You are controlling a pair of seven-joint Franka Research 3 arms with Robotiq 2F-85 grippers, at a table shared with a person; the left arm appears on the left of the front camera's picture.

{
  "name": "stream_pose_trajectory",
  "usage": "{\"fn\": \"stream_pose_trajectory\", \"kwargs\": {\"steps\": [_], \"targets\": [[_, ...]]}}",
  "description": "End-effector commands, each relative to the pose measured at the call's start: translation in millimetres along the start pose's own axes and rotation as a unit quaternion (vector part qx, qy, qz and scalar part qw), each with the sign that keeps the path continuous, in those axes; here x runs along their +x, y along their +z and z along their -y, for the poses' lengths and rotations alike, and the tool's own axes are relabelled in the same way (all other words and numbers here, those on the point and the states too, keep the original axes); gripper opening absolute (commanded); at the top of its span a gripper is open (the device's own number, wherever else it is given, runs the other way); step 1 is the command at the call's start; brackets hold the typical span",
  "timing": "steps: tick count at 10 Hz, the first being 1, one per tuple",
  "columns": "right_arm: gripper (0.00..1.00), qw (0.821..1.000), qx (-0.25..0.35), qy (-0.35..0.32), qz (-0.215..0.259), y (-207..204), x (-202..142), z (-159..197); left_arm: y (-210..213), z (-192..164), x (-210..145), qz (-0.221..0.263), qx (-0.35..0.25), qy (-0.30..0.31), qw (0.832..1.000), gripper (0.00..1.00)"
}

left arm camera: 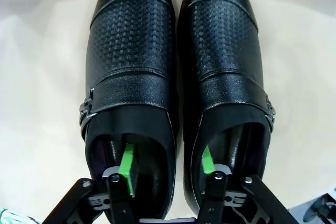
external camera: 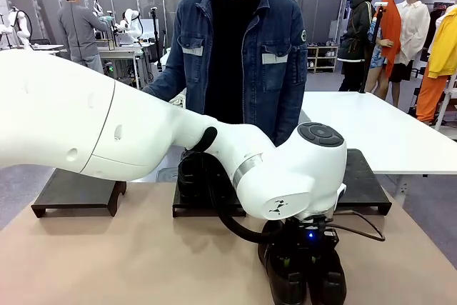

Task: Place the shoes on the stand as instructed by the person.
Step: Pick up another pair of Shoes and place it on the Shoes Stand indicated by the person.

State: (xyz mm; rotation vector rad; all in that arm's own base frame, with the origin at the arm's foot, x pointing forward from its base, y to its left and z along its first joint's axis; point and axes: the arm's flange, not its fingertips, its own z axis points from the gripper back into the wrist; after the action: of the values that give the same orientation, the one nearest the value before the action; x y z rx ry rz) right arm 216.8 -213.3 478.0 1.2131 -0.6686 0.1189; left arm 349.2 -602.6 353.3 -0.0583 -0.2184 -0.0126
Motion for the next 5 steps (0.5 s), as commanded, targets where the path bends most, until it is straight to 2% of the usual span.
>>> {"fn": "stream_pose_trajectory", "kwargs": {"steps": [1,2,3,5], "targets": [[1.0,1.0,0.005,0.01,0.003,2.0,1.0,-0.9,-3.2,-1.5,-2.4,-0.022,0.005,-0.001,1.0,0.0],[1.0,1.0,0.005,0.01,0.003,2.0,1.0,-0.9,-3.5,-1.0,-3.7,-0.02,0.006,-0.004,1.0,0.04],[1.0,1.0,0.005,0.01,0.003,2.0,1.0,-0.9,-3.0,0.0,-4.5,-0.018,0.006,-0.004,1.0,0.0],[1.0,1.0,0.005,0.01,0.003,2.0,1.0,-0.9,-2.1,1.9,-6.0,-0.016,0.004,-0.007,1.0,0.0]]}}
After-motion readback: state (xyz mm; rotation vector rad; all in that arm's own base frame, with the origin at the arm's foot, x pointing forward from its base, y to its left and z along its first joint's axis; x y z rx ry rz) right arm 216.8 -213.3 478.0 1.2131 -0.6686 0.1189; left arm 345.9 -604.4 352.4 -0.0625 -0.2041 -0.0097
